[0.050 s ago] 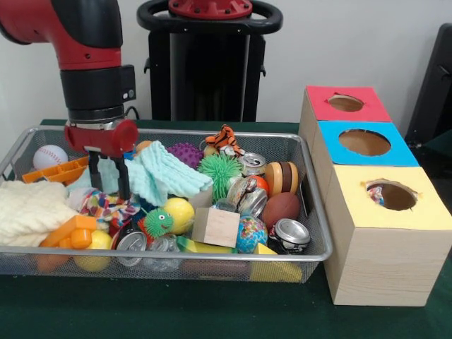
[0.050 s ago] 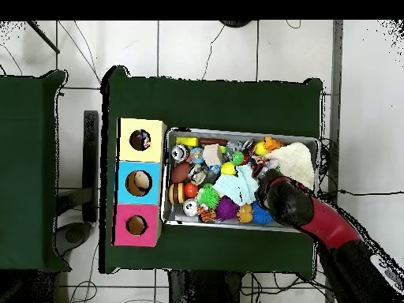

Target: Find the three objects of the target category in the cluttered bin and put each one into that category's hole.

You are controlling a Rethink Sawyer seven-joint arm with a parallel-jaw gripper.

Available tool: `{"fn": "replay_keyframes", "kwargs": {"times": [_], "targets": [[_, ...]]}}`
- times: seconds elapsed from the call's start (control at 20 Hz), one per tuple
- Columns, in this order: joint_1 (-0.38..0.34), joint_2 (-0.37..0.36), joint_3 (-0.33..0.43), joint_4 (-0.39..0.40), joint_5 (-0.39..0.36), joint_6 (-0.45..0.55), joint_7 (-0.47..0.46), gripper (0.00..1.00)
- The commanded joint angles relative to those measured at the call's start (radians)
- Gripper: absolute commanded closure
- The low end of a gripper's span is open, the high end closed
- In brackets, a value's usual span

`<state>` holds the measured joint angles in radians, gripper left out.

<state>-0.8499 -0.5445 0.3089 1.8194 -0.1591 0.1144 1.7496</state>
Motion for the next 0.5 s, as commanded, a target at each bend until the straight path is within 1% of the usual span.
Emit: {"fn": "replay_keyframes", "kwargs": {"times": [0.05,0.15,0.25,0.5], "targets": [[-0.02,-0.004,0.091,-0.096,-0.038,0.013,0.032,0.0],[-0.008,0.004,0.075,-0.102,-0.039,0.011,0.036,0.0],[0.004,0.033,0.056,-0.105,-0.039,0.005,0.045,0.0],[0.009,0.163,0.025,-0.119,-0.067,-0.109,0.075,0.0]]}}
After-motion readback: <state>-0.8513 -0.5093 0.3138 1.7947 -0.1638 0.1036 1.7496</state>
